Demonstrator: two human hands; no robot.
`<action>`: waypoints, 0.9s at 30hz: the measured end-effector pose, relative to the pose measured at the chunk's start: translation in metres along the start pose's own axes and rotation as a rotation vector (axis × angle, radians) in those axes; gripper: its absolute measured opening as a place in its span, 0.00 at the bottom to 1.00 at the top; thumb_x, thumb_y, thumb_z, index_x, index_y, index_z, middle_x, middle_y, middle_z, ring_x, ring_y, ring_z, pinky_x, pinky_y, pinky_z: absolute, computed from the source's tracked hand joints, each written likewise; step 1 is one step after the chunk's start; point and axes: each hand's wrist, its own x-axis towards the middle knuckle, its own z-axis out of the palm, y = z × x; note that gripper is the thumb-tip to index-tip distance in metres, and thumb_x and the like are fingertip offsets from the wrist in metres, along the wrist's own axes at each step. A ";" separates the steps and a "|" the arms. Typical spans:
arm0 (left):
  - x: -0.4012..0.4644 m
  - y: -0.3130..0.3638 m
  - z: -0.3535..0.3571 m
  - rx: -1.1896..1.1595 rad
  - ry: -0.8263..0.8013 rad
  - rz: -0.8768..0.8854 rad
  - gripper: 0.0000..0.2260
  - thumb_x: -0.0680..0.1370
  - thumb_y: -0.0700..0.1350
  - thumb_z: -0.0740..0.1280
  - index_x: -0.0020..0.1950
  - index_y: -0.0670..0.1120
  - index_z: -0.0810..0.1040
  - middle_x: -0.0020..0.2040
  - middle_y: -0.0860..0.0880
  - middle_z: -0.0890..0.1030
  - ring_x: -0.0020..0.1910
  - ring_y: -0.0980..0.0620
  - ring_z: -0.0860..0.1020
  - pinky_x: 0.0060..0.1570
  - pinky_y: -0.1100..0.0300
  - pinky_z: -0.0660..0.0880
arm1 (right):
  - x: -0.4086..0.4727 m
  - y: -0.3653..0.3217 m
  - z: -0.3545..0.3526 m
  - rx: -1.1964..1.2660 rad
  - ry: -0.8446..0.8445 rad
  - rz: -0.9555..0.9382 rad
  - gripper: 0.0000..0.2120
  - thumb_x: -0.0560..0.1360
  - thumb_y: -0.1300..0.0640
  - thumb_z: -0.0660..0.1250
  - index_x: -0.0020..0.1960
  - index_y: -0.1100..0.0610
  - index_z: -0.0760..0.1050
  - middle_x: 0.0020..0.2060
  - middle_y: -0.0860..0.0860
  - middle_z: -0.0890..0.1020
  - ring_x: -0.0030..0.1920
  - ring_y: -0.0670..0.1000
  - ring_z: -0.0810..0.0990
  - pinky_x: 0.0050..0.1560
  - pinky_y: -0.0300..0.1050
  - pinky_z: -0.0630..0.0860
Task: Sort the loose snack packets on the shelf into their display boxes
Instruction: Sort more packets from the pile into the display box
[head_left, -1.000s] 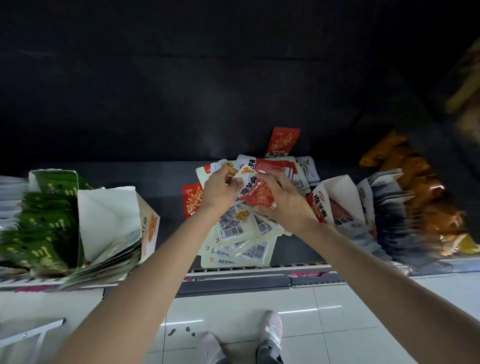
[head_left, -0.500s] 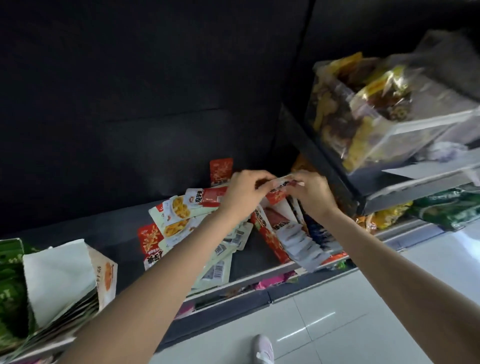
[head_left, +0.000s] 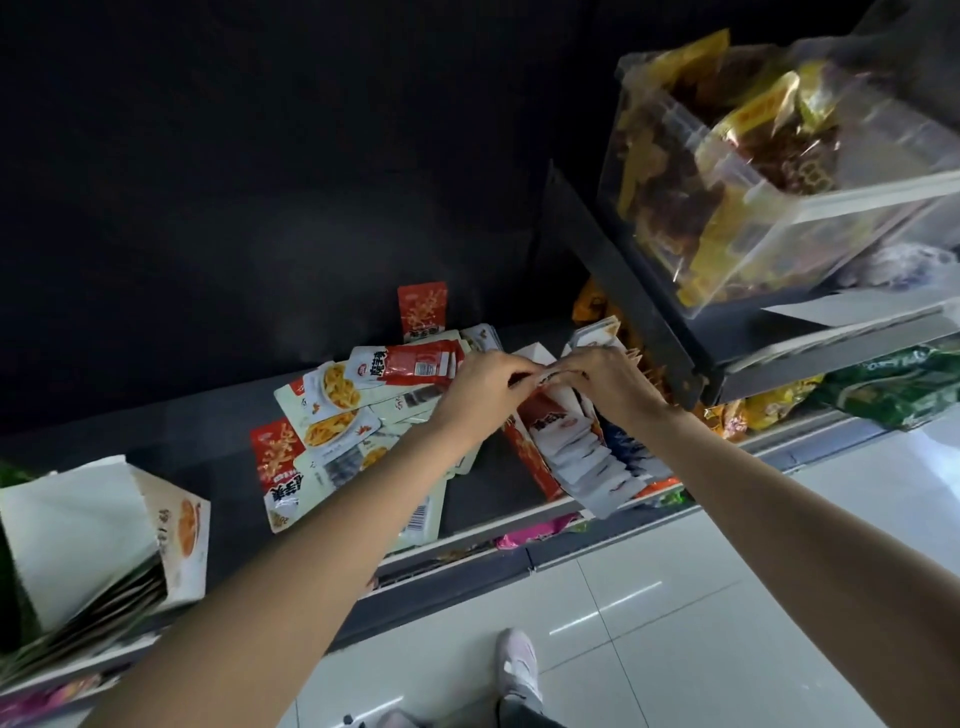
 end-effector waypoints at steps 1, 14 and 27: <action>0.001 -0.001 0.003 0.015 -0.060 -0.022 0.10 0.77 0.40 0.65 0.57 0.43 0.81 0.52 0.46 0.84 0.44 0.59 0.80 0.48 0.64 0.76 | -0.001 -0.003 0.000 -0.008 -0.061 0.015 0.12 0.75 0.61 0.67 0.57 0.55 0.81 0.50 0.56 0.84 0.49 0.54 0.82 0.52 0.49 0.78; -0.002 -0.013 0.041 -0.008 -0.454 -0.216 0.13 0.73 0.39 0.68 0.57 0.41 0.80 0.55 0.44 0.81 0.54 0.47 0.78 0.52 0.60 0.72 | 0.001 0.005 0.008 0.015 -0.394 0.217 0.14 0.81 0.57 0.56 0.60 0.60 0.77 0.55 0.56 0.81 0.52 0.54 0.80 0.53 0.46 0.74; -0.032 -0.092 -0.010 0.011 0.140 -0.607 0.10 0.78 0.38 0.62 0.57 0.41 0.78 0.57 0.44 0.80 0.56 0.46 0.78 0.55 0.60 0.71 | 0.025 -0.044 0.043 -0.155 0.070 -0.057 0.15 0.78 0.56 0.53 0.55 0.57 0.76 0.51 0.54 0.80 0.50 0.56 0.80 0.50 0.50 0.77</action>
